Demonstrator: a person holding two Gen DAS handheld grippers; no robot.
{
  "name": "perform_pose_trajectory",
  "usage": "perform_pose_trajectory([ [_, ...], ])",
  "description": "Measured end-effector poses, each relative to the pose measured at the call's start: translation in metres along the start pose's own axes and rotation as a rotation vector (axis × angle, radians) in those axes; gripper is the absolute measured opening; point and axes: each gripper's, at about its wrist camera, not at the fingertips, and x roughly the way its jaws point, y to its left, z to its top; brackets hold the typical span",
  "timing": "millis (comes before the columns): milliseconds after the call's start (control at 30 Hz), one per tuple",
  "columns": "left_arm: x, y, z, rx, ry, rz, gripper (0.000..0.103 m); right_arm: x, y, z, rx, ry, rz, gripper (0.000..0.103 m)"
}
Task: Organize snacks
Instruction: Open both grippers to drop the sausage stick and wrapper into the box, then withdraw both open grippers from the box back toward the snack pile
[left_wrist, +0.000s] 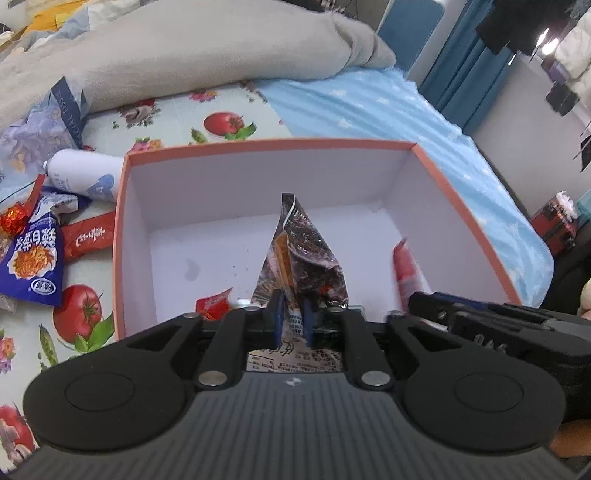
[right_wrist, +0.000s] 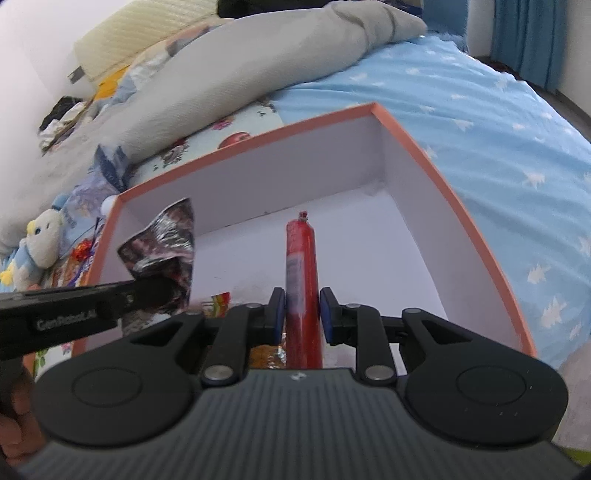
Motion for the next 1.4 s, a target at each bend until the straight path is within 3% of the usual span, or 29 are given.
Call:
perform_pose_trajectory([
  [67,0.0,0.002,0.001,-0.016,-0.003,0.001,0.064,-0.001,-0.003,0.002,0.013,0.004,-0.001,0.025],
  [233,-0.021,0.0,0.002,0.002,-0.055,-0.006,0.064,-0.014,-0.005,0.006,0.023,-0.025,-0.005,0.039],
  [533,-0.098,-0.012,0.002,0.051,-0.186,-0.028,0.064,-0.077,0.013,0.007,0.016,-0.152,0.034,0.038],
  [800,-0.182,-0.002,-0.025,0.065,-0.305,-0.032,0.064,-0.14,0.051,-0.01,-0.023,-0.272,0.069,0.038],
  [1067,-0.259,0.037,-0.065,0.05,-0.419,0.009,0.064,-0.179,0.087,-0.036,-0.069,-0.335,0.139,0.038],
  [1400,-0.306,0.101,-0.12,-0.029,-0.48,0.081,0.064,-0.186,0.14,-0.07,-0.14,-0.339,0.197,0.038],
])
